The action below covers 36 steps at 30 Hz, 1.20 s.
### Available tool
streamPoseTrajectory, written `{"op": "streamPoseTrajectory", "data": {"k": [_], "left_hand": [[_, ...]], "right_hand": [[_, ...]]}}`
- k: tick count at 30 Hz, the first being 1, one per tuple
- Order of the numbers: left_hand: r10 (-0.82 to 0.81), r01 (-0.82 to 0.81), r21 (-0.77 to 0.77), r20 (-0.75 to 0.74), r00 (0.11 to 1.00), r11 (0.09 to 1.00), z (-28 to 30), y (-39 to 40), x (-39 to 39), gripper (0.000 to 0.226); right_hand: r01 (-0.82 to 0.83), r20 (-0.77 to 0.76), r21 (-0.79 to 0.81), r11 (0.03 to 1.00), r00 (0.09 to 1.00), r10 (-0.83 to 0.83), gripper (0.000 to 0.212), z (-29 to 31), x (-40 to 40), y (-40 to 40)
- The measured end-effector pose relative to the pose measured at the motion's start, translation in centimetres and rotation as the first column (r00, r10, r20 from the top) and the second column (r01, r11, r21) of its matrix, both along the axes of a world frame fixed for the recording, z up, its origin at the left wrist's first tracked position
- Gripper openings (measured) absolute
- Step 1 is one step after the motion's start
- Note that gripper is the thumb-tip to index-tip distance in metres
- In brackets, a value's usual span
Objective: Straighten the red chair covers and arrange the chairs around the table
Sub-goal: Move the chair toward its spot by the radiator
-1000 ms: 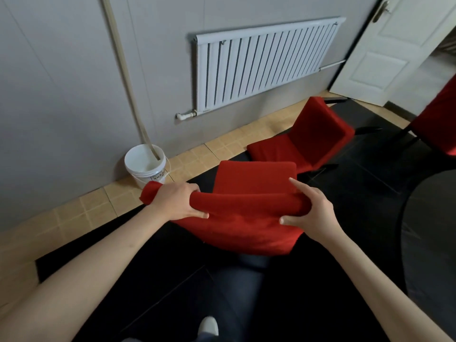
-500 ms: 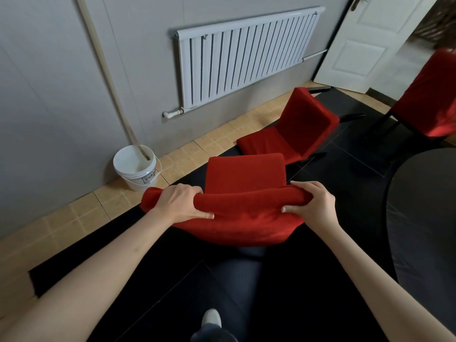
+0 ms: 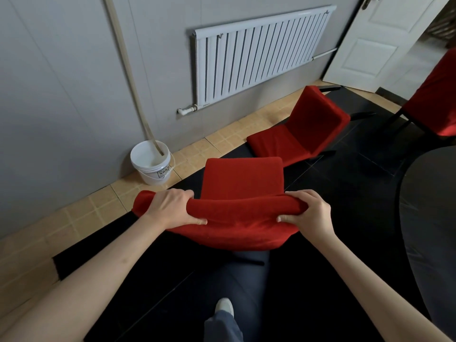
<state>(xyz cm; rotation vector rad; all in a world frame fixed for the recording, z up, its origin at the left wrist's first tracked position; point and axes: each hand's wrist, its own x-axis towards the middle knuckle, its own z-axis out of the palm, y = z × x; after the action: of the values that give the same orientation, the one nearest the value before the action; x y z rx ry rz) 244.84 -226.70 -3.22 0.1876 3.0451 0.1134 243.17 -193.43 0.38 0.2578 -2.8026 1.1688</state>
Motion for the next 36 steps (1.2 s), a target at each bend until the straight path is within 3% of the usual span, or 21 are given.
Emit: {"op": "streamPoseTrajectory", "data": {"k": [17,25,36], "left_hand": [[-0.111,0.111,-0.161,0.006,0.994,0.981,0.9,-7.3,7.7,0.077],[0.015,-0.017,-0.1,-0.027,1.0,0.995,0.9,-12.4,11.3,0.068],[0.181,-0.187,-0.055,-0.093,0.979,0.981,0.5,-19.1,14.7,0.074]], "right_hand": [[0.052,0.078,-0.085,0.995,0.996,-0.046,0.067,-5.2,11.7,-7.0],[-0.003,0.136,-0.087,0.996,0.991,0.015,0.071,-5.7,11.2,-12.5],[-0.102,0.121,-0.046,0.994,0.987,0.107,0.07,-5.6,9.7,-19.9]]}}
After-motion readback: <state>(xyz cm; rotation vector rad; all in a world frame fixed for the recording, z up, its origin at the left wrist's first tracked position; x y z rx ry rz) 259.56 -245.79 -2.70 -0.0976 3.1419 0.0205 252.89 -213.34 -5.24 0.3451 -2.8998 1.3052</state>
